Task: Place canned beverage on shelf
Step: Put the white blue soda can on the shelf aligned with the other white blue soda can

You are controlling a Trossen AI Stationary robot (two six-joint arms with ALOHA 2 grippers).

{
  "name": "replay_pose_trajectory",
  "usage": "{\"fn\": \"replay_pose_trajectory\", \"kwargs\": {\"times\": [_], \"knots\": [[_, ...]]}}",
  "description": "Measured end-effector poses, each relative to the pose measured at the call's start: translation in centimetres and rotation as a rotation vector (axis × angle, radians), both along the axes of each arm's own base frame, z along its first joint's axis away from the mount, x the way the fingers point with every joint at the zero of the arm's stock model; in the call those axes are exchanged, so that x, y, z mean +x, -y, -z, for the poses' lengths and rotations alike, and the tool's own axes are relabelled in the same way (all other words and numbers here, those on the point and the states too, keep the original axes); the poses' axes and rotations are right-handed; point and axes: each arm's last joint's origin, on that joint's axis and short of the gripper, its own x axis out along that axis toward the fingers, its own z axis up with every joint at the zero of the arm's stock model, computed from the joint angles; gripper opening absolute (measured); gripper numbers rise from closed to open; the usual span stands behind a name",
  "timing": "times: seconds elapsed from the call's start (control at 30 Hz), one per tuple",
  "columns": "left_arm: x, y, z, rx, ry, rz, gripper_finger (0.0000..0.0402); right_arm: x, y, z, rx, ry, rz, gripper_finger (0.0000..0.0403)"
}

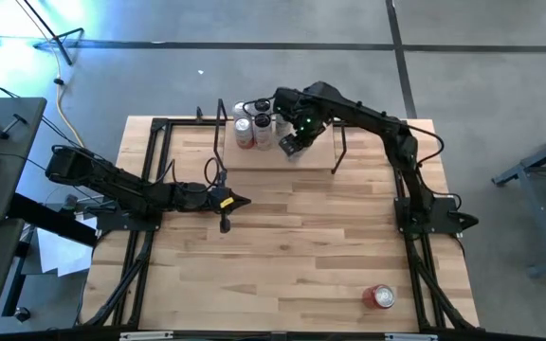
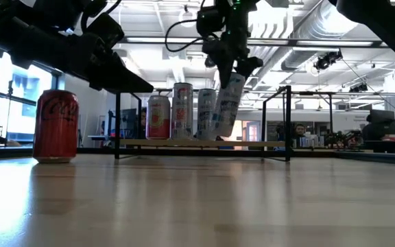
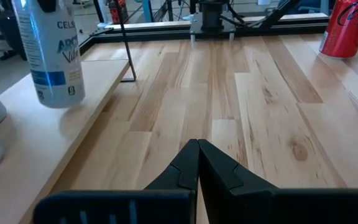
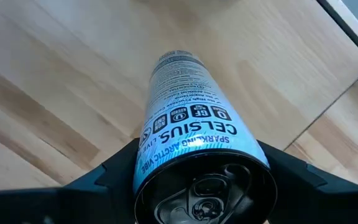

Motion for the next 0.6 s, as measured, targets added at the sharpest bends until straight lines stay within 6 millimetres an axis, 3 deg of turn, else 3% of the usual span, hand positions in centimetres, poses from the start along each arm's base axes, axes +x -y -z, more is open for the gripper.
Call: {"fn": "replay_pose_trajectory", "kwargs": {"times": [0.3, 0.43, 0.6], "knots": [[0.00, 0.00, 0.02, -0.006, -0.001, -0.001, 0.0000, -0.25, 0.47, 0.01, -0.003, -0.004, 0.014, 0.0243], [-0.01, 0.00, 0.01, -0.006, -0.001, -0.001, 0.0000, -0.29, 0.67, 0.02, -0.011, -0.003, 0.013, 0.0272], [-0.01, 0.00, 0.02, -0.006, -0.001, -0.001, 0.0000, -0.04, 0.79, -0.02, -0.028, 0.020, -0.007, 0.0281]]}}
